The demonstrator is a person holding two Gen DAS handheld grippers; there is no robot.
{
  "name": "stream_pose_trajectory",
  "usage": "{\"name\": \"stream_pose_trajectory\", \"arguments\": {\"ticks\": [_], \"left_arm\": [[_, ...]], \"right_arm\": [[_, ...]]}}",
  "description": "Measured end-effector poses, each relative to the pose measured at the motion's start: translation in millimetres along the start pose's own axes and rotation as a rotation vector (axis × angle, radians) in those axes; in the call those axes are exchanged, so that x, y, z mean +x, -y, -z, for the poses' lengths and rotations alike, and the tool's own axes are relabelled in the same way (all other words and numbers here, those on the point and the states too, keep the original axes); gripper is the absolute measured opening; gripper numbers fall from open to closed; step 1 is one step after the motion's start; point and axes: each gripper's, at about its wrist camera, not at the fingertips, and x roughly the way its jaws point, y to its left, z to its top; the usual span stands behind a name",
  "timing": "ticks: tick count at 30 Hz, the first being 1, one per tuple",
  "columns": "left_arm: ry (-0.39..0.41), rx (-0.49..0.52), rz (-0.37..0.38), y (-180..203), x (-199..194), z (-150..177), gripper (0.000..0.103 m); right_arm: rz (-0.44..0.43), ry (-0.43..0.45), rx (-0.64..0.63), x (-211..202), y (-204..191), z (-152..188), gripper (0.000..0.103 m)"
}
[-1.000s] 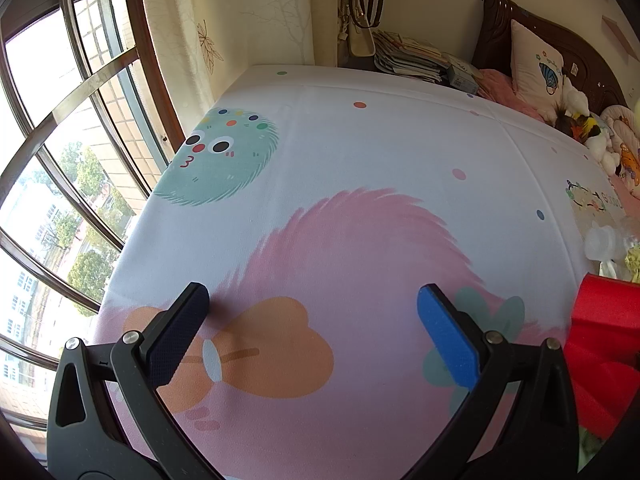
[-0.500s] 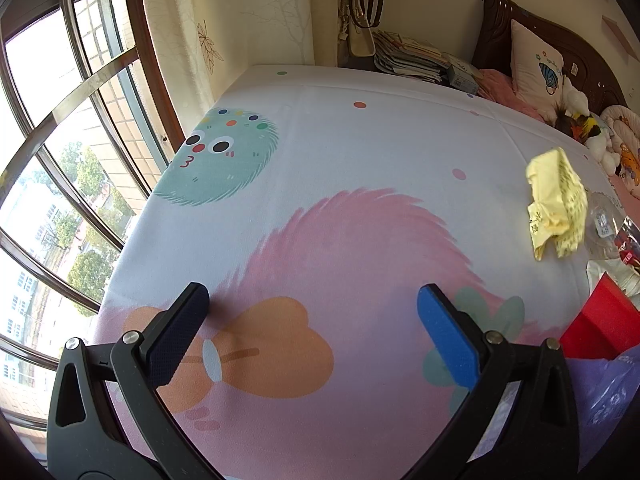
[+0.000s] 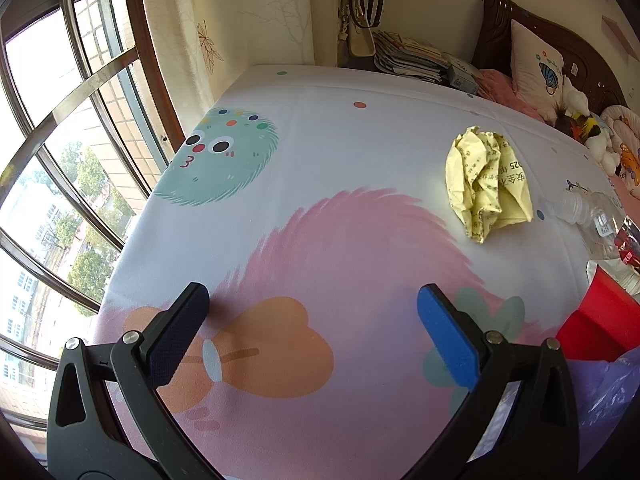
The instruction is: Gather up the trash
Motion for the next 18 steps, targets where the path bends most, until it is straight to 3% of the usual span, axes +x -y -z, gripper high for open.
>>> {"name": "stream_pose_trajectory", "arguments": {"ticks": [18], "left_arm": [[0.017, 0.054, -0.026, 10.9, -4.6, 2.8, 0.102]], "right_arm": [[0.000, 0.000, 0.000, 0.1, -0.2, 0.2, 0.103]]}}
